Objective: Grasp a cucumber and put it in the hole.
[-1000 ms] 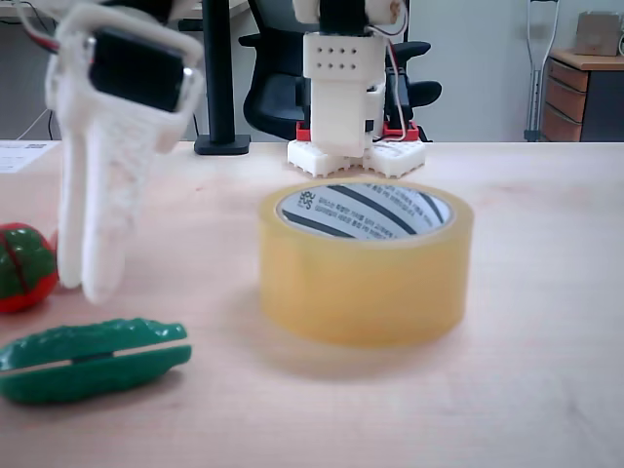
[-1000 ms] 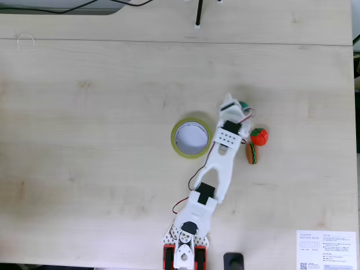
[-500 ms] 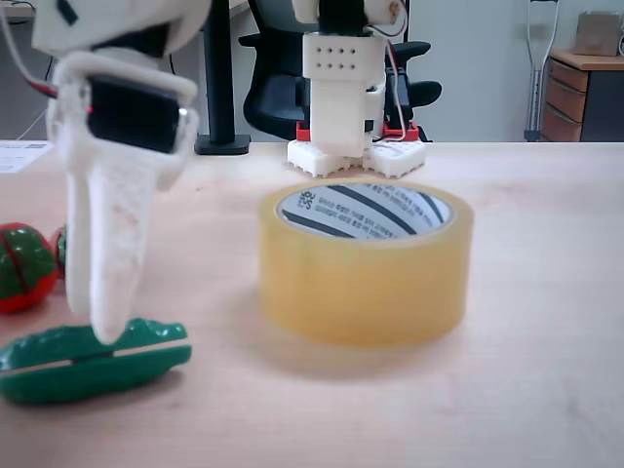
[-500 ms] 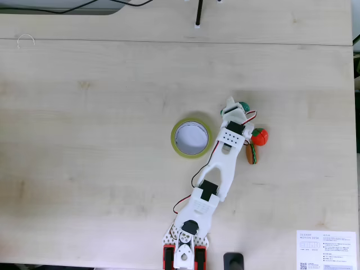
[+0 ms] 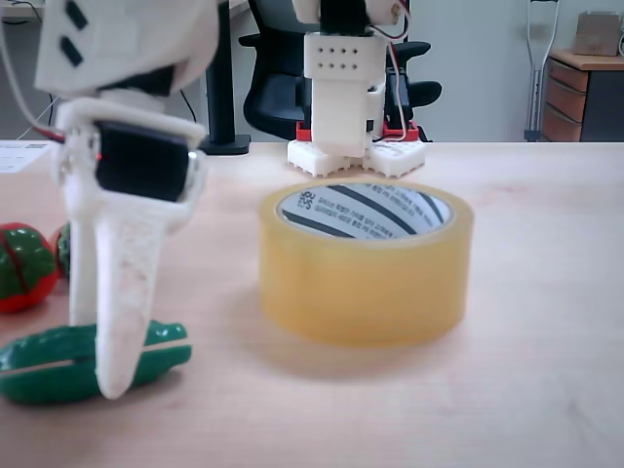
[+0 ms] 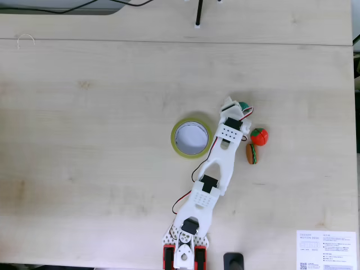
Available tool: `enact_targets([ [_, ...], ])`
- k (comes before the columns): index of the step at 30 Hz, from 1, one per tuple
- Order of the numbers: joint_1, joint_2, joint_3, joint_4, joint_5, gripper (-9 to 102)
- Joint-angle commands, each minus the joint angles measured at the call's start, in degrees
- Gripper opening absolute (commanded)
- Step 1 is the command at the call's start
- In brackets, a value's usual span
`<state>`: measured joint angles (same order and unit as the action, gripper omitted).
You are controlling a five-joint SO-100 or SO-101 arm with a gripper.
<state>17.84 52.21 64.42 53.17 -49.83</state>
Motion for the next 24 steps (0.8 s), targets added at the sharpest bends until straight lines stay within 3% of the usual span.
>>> enact_targets([
  [1, -0.18, 0.62, -4.66, 0.09, -0.35, 25],
  [8, -0.18, -0.18, -4.66, 0.09, -0.44, 17],
  [24, -0.26, -0.18, -4.66, 2.29, -2.64, 10],
])
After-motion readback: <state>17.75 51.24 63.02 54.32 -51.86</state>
